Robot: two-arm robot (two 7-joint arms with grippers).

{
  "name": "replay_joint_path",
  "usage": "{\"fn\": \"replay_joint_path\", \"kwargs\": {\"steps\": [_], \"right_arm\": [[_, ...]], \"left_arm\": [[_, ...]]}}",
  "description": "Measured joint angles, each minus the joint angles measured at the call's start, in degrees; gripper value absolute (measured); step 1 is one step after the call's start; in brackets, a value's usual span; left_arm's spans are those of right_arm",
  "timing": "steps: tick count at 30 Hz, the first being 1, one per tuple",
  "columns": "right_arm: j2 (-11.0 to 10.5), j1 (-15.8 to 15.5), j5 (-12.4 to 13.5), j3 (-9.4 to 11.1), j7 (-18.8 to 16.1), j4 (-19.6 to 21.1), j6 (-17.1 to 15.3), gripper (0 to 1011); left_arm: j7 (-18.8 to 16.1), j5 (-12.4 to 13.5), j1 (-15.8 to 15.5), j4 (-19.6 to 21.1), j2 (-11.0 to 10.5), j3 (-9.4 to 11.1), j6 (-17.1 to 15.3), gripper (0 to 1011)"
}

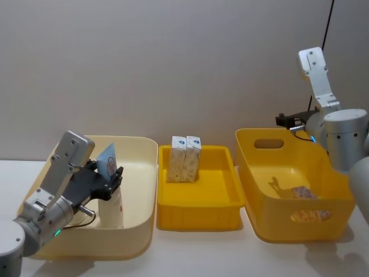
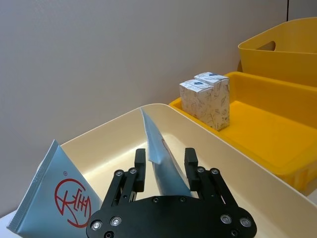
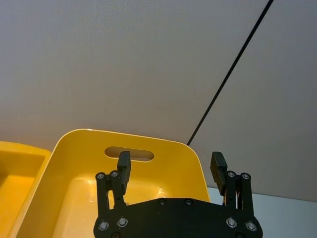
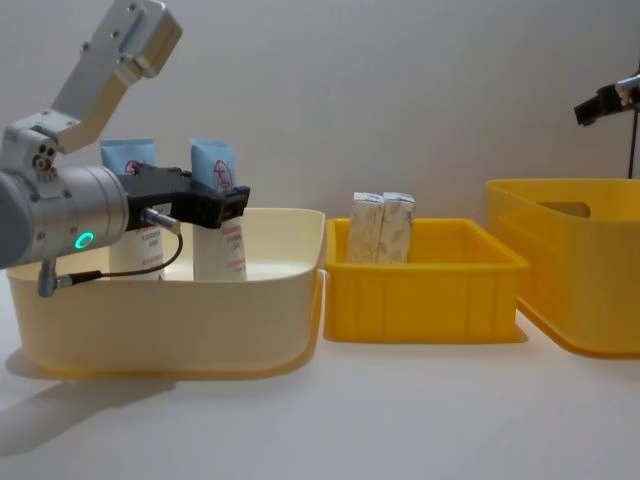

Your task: Bimanual collaborative sorting of washing and personal care products

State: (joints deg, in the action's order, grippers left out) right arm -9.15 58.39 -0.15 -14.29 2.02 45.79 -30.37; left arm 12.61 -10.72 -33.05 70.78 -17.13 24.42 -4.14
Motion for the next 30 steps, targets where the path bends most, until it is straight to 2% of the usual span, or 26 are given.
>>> {"fn": "replay_joint_path", "kwargs": {"steps": [1, 8, 19, 30], "right_arm": [[0.0, 0.0, 0.0, 0.0, 0.0, 0.0, 0.0, 1001], [0.0, 0.0, 0.0, 0.0, 0.0, 0.0, 0.0, 1001], [0.0, 0.0, 0.0, 0.0, 0.0, 0.0, 0.0, 1001], [0.0, 0.0, 0.0, 0.0, 0.0, 0.0, 0.0, 1001]], "left_arm": [[0.0, 0.0, 0.0, 0.0, 0.0, 0.0, 0.0, 475], [0.2, 0.0, -0.2, -0.3, 0.0, 0.0, -0.1, 286], [0.3, 0.0, -0.4, -0.5, 0.0, -0.1, -0.1, 204], [0.4, 0.0, -0.4, -0.6, 0.0, -0.1, -0.1, 199]]}}
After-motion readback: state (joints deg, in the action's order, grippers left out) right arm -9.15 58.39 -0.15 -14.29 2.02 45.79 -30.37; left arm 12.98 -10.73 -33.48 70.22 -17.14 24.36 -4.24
